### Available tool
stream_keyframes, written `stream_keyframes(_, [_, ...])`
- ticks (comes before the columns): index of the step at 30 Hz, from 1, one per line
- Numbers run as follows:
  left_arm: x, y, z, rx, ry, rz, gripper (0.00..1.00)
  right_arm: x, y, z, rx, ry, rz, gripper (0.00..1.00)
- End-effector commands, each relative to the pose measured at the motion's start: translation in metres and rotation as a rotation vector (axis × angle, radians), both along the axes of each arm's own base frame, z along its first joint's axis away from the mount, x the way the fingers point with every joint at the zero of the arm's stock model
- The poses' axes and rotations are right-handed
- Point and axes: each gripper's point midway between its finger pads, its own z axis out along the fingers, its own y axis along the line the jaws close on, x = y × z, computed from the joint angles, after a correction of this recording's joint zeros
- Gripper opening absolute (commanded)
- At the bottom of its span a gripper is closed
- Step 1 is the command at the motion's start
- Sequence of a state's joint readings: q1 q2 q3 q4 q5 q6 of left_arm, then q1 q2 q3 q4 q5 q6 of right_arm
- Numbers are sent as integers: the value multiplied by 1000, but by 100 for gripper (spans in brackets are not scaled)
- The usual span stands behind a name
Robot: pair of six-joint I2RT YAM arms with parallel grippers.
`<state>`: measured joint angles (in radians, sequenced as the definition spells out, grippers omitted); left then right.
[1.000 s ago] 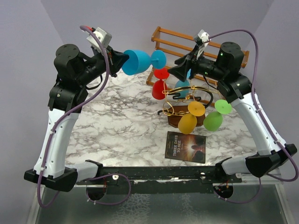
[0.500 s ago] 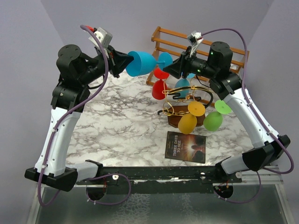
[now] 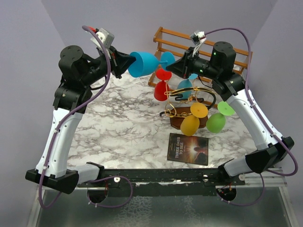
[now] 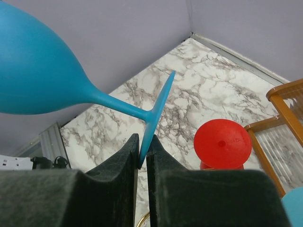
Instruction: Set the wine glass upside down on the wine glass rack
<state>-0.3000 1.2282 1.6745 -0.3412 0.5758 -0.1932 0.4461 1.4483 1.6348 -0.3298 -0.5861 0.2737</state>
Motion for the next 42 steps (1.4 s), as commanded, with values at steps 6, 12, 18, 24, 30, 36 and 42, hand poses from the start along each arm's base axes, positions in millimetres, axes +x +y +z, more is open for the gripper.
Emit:
stream_keyframes(6, [-2,1,1,-6,-21,-6,5,7,-14,33,1,-131,-94,1])
stream_keyframes(12, [-4,5,-6,28,-22,10,39,13,-25,34,-64,-219,-144,1])
stream_keyframes(18, [-1,23,-12,107,-54,111,64,8,-31,25,-200,-360,-103,1])
stream_keyframes(24, [11,55,-5,143,-78,312,83,-14,-26,14,-330,-478,-15,1])
stream_keyframes(30, [26,92,1,157,-82,532,96,-32,-22,-8,-474,-592,20,1])
stream_keyframes(36, [24,100,6,183,-109,550,98,-26,-25,-17,-510,-587,-44,1])
stream_keyframes(42, [13,91,-9,286,-128,461,98,-6,-33,3,-487,-551,-176,1])
